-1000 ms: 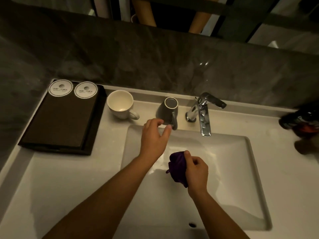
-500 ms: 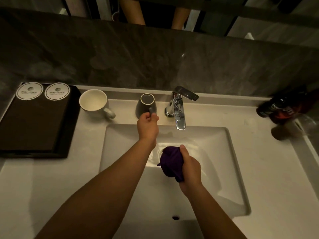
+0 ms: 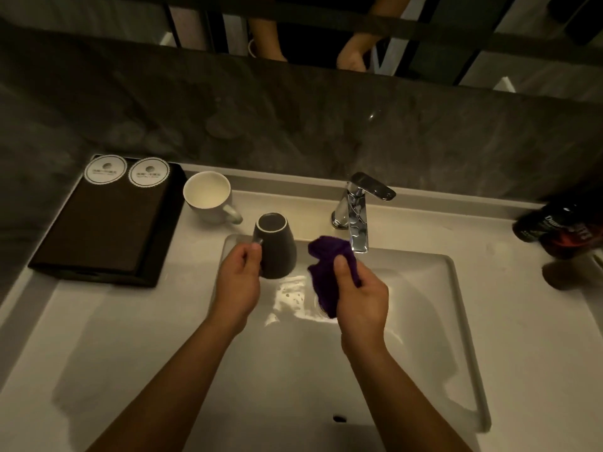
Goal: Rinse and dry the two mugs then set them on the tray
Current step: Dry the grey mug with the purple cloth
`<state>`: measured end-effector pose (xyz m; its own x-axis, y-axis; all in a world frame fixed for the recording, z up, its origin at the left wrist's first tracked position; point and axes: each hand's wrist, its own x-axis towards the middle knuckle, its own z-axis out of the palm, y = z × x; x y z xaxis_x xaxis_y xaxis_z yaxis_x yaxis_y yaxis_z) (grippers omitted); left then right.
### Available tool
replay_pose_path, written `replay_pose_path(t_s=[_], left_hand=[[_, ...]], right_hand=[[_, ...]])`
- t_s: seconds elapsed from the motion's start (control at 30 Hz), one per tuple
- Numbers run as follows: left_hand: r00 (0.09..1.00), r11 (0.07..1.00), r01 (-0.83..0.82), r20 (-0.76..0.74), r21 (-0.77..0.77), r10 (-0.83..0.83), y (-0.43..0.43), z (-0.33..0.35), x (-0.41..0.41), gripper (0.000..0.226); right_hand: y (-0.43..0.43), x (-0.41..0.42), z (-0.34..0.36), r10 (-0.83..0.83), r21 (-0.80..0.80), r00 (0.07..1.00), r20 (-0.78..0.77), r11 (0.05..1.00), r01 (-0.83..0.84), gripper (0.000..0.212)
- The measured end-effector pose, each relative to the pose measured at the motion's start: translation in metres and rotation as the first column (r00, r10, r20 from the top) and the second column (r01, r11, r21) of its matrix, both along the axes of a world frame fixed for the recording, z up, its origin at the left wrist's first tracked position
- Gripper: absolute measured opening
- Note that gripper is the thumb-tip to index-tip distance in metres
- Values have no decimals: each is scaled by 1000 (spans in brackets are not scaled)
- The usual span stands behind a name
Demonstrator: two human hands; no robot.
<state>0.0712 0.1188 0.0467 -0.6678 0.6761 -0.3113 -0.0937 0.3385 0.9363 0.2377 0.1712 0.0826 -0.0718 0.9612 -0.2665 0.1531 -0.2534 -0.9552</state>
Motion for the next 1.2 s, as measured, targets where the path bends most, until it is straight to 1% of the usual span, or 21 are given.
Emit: replay_pose_path(t_s=[0.07, 0.1, 0.2, 0.27, 0.3, 0.37, 0.4, 0.47, 0.53, 0.57, 0.63, 0.67, 0.73, 0.8, 0.87, 0.9, 0.97, 1.03, 1.07, 1.1, 1.2], left_hand=[[1000, 1000, -24, 10, 2, 24, -12, 10, 6, 31], [999, 999, -36, 22, 9, 35, -16, 16, 10, 33], [994, 998, -54, 97, 22, 52, -21, 35, 17, 35], [979, 996, -89, 187, 30, 81, -24, 47, 18, 34], [970, 994, -103, 224, 36, 92, -26, 52, 18, 35], [965, 993, -108, 245, 43, 94, -29, 61, 20, 38], [968, 994, -104, 233, 42, 91, -30, 65, 22, 41], [976, 995, -96, 202, 41, 86, -32, 71, 23, 48], [982, 995, -81, 174, 51, 71, -34, 74, 20, 51], [986, 996, -73, 158, 60, 62, -34, 75, 19, 53], [990, 995, -65, 126, 70, 55, -34, 76, 17, 54], [991, 995, -66, 125, 80, 56, -34, 76, 18, 53], [980, 989, -93, 184, 119, 70, -33, 76, 17, 51], [953, 976, -154, 282, 154, 106, -31, 75, 14, 47], [926, 963, -201, 357, 178, 127, -27, 76, 10, 41], [910, 959, -212, 396, 187, 123, -24, 78, 8, 37], [864, 954, -220, 495, 204, 93, -21, 80, 6, 34], [831, 958, -198, 554, 207, 52, -21, 81, 5, 32], [834, 965, -171, 551, 199, 34, -22, 80, 6, 30], [847, 972, -138, 532, 190, 16, -23, 79, 7, 29], [918, 989, -41, 396, 143, -19, -26, 80, 10, 34]], right_hand=[[1, -16, 11, 48, 154, 998, 37, 987, -53, 20], [1, -24, 14, 109, 218, 993, 40, 969, -115, 27], [-6, -42, 14, 357, 317, 928, 109, 872, -373, 40], [-11, -47, 10, 464, 326, 856, 228, 793, -516, 41], [-11, -49, 9, 472, 326, 821, 321, 759, -564, 44], [-5, -54, 10, 407, 350, 741, 534, 691, -632, 53], [-1, -58, 11, 371, 364, 714, 594, 668, -650, 57], [9, -64, 13, 358, 377, 714, 602, 661, -649, 59], [20, -66, 13, 422, 332, 773, 474, 728, -600, 51], [25, -67, 14, 455, 271, 819, 349, 788, -553, 44], [33, -68, 15, 449, 111, 880, 152, 877, -467, 47], [33, -67, 15, 442, 55, 890, 112, 892, -450, 49], [23, -64, 13, 451, 61, 891, 55, 889, -454, 47], [6, -58, 7, 476, 208, 871, 120, 846, -491, 46], [-10, -54, 2, 502, 329, 797, 334, 731, -598, 57], [-14, -53, 2, 489, 341, 741, 459, 673, -656, 61], [-14, -53, 8, 404, 363, 656, 637, 593, -718, 59], [-3, -55, 19, 279, 422, 623, 730, 533, -733, 60], [4, -57, 26, 238, 439, 617, 750, 518, -734, 61], [11, -60, 33, 229, 441, 625, 746, 533, -722, 62], [31, -69, 48, 322, 361, 683, 655, 660, -658, 57]])
